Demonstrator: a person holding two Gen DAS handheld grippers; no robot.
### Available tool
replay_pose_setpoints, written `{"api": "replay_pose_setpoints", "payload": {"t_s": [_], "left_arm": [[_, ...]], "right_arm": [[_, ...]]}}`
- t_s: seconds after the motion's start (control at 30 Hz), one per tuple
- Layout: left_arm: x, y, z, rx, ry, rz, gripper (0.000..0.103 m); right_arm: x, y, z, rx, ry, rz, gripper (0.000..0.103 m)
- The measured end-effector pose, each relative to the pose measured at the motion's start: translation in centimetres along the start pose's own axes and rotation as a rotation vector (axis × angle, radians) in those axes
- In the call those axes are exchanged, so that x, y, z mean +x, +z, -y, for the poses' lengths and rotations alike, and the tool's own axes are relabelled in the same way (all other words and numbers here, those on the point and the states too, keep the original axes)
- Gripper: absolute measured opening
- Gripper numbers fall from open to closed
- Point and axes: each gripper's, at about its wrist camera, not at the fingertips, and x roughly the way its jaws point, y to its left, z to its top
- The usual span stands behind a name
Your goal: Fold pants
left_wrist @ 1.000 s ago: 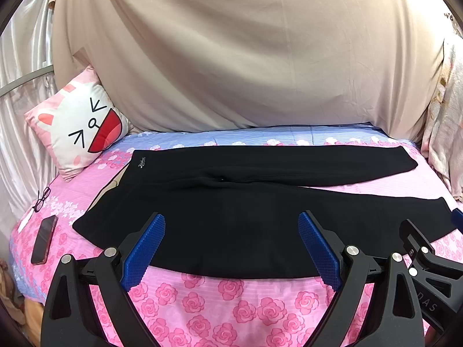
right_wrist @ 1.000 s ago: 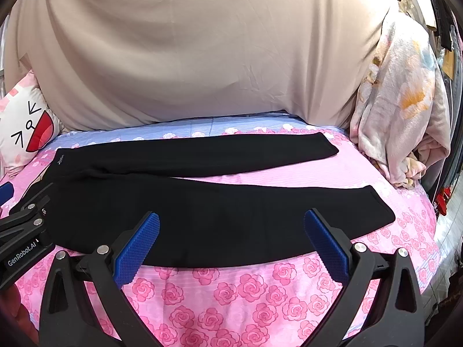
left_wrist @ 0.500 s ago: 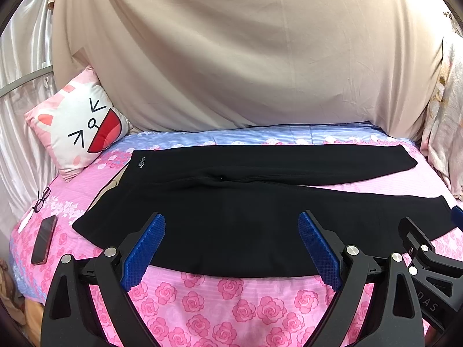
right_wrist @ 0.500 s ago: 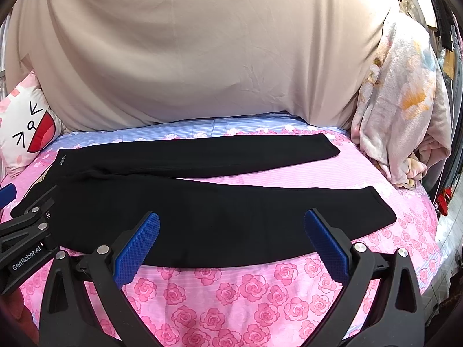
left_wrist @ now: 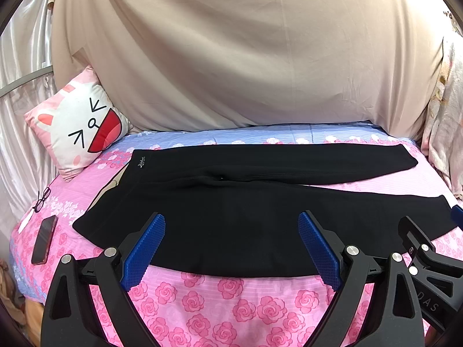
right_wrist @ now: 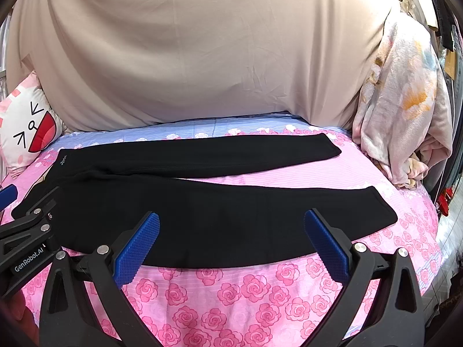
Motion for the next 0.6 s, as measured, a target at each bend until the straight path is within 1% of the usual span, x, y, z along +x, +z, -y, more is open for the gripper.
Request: {"api": "replay_pose_setpoints", "payload": {"t_s": [0.6], "left_arm": [[-0.03,0.02,-0.46,-0.004,-0.005,-0.003,0.092]], "right_arm": [[0.3,-0.23,-0.1,-0.003,0.004,0.006,0.098]]}}
